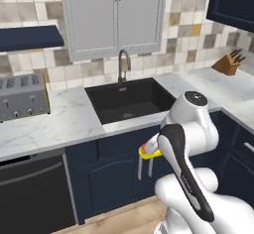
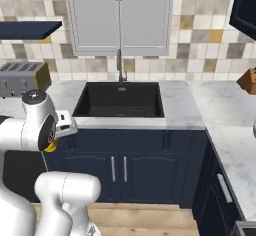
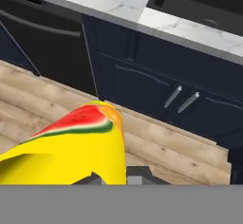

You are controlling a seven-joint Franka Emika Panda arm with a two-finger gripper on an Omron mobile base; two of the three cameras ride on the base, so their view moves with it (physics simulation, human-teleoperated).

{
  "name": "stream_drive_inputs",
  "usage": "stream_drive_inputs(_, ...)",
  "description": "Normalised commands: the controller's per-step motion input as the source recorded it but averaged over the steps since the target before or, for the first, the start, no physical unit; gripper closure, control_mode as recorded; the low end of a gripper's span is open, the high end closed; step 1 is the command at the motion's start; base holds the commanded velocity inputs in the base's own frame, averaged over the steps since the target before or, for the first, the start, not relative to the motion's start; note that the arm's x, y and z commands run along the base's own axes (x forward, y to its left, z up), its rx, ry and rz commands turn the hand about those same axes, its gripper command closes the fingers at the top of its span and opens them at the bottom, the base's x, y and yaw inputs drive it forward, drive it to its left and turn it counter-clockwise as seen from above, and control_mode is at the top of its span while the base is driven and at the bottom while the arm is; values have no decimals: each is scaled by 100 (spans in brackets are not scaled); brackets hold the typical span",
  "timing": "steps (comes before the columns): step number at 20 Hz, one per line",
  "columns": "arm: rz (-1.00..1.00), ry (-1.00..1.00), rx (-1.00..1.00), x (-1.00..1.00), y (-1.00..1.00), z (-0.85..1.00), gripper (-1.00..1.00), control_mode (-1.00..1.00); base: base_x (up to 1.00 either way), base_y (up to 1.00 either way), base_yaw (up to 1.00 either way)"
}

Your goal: Pick the cup and bowl from the counter and place them on the counter next to the sink.

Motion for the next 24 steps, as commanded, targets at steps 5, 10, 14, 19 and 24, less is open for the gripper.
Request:
stream_drive_inputs(5, 0, 0, 0, 0, 0, 0, 100, 100, 78, 14, 0)
stream_drive_inputs(10, 0, 0, 0, 0, 0, 0, 100, 100, 49, 12, 0)
stream_drive_inputs(14, 0, 0, 0, 0, 0, 0, 100, 100, 24, 7, 8)
stream_drive_inputs(19, 0, 0, 0, 0, 0, 0, 100, 100, 29, 20, 16)
stream_drive_inputs(24, 0, 0, 0, 0, 0, 0, 100, 100, 30, 44, 25)
